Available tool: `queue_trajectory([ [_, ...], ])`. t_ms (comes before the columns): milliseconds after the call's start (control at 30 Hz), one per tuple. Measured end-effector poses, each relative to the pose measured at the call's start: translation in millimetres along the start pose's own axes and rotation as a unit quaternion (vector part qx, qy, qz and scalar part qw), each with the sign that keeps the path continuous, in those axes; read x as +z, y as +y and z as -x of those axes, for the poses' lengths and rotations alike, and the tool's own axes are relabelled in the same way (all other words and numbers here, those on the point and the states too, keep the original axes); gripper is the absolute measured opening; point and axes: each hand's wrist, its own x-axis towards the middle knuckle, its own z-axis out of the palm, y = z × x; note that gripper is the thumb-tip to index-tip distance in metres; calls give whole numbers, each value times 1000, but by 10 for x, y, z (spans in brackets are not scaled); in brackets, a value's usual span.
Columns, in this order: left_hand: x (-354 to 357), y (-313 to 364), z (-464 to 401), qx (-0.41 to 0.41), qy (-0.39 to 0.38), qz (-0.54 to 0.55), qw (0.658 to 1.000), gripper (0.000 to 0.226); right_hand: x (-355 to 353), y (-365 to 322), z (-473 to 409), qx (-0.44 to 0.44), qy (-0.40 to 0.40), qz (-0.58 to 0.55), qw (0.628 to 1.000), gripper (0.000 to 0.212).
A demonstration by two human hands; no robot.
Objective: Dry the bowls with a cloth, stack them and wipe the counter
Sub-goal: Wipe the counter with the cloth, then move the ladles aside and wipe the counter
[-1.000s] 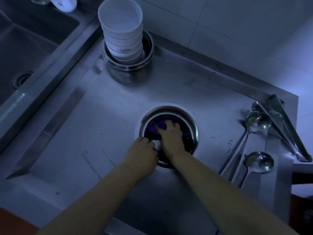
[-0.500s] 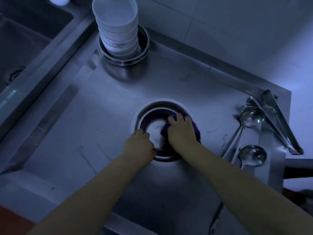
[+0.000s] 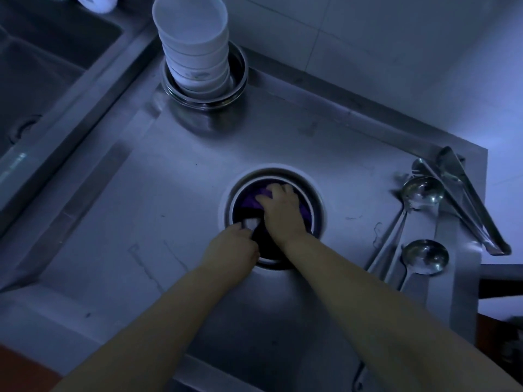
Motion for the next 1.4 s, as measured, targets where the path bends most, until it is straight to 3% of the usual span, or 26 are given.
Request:
queue_trajectory([
  [33,19,6,12,-2,-8,16,1000,11,45,-51,-1,-8,2,-41,999,30],
  [133,95,26,-1,-93,-14,76,993,22,79,-74,70,-42,-44,-112,992,30],
  [300,4,107,-80,-141,-47,81,986,22,-142,80,232,-134,-179,-4,975,23],
  [400,-24,137,-102,-171,-56,78,981,22,-216,72,307,-146,-196,70,967,23],
  [533,-24,162,-85,-191,-52,96,976,20,-295,102,369,-139,-147,182,962,26],
  [633,-30,180,-48,-195,-32,119,973,15,-455,186,477,-86,-73,224,968,22],
  [833,-66,222,27,-172,-29,132,976,17,-833,134,1141,102,38,51,993,33],
  [933,-112,250,197,-98,35,135,985,12,-866,-114,1602,151,72,1,986,38],
  [1000,-157,289,361,-62,77,133,986,17,-821,-276,1847,180,69,-19,981,38],
  [1133,-301,397,612,-38,109,120,986,37,-683,-487,2178,233,-51,-65,969,39],
  [1200,-382,467,655,-35,112,126,985,36,-712,-464,2281,262,-57,-88,959,39],
  [1300,-486,625,622,-28,129,145,981,17,-921,-207,2372,277,82,-100,952,25],
  [1400,-625,845,457,-7,138,154,978,19,-1219,360,2399,324,202,-72,921,8],
])
